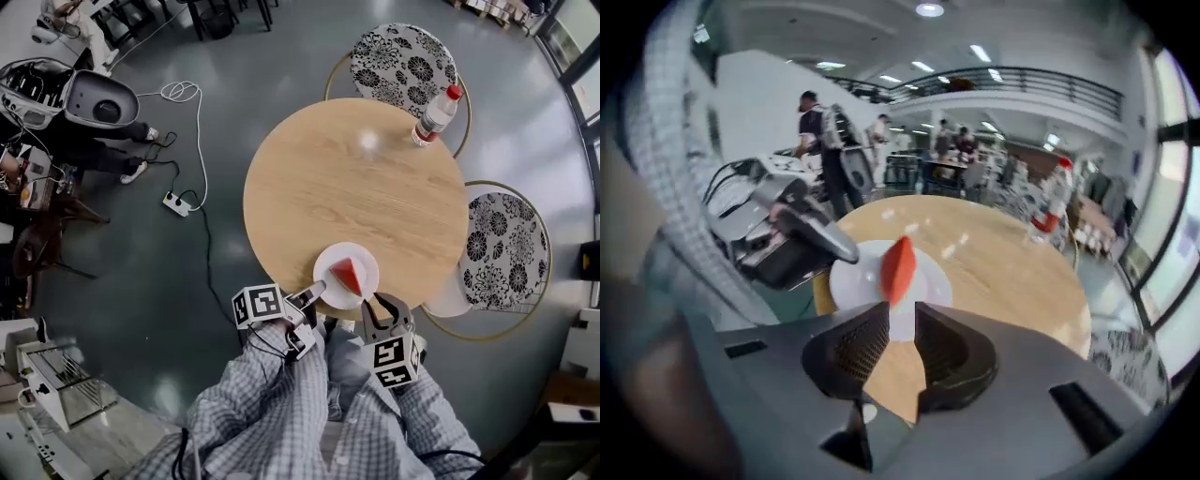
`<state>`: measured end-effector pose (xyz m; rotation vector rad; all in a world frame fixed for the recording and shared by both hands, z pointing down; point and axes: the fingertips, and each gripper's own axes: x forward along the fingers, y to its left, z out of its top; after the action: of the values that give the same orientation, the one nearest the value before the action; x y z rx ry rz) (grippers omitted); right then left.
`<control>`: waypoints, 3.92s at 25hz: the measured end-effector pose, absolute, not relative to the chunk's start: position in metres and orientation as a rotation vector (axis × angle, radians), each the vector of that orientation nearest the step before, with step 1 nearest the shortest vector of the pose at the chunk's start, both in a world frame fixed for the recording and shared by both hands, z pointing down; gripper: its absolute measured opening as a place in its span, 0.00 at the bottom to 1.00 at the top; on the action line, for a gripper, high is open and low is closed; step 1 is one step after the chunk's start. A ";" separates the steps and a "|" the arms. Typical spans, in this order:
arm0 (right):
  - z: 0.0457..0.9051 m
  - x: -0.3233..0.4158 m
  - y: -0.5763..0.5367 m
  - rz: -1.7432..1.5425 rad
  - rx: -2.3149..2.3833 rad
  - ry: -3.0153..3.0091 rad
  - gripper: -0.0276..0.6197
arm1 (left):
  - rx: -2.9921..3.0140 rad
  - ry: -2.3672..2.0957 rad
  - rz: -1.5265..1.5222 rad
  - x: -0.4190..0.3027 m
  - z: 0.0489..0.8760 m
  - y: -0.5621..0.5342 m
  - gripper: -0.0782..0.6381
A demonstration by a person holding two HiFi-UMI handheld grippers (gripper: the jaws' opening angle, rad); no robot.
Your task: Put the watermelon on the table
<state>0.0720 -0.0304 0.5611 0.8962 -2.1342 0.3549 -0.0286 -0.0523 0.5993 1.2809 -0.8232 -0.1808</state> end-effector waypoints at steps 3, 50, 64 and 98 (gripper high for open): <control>0.558 0.045 -0.009 0.081 0.689 -2.149 0.16 | 1.280 -0.820 -0.175 -0.028 0.600 -0.053 0.14; 0.602 -0.013 0.006 0.028 0.403 -2.122 0.12 | 1.410 -0.907 -0.447 -0.098 0.533 -0.045 0.39; 0.506 0.049 -0.035 0.724 0.977 -2.451 0.05 | 1.655 -0.861 -0.238 -0.060 0.500 -0.048 0.12; 0.291 0.117 -0.112 0.558 1.512 -2.884 0.05 | 2.134 -0.650 -0.426 0.001 0.298 -0.104 0.12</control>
<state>0.1169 -0.1117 0.2908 1.5121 -2.8837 0.5583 0.0013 -0.1036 0.2979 2.1340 -0.6495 -0.4263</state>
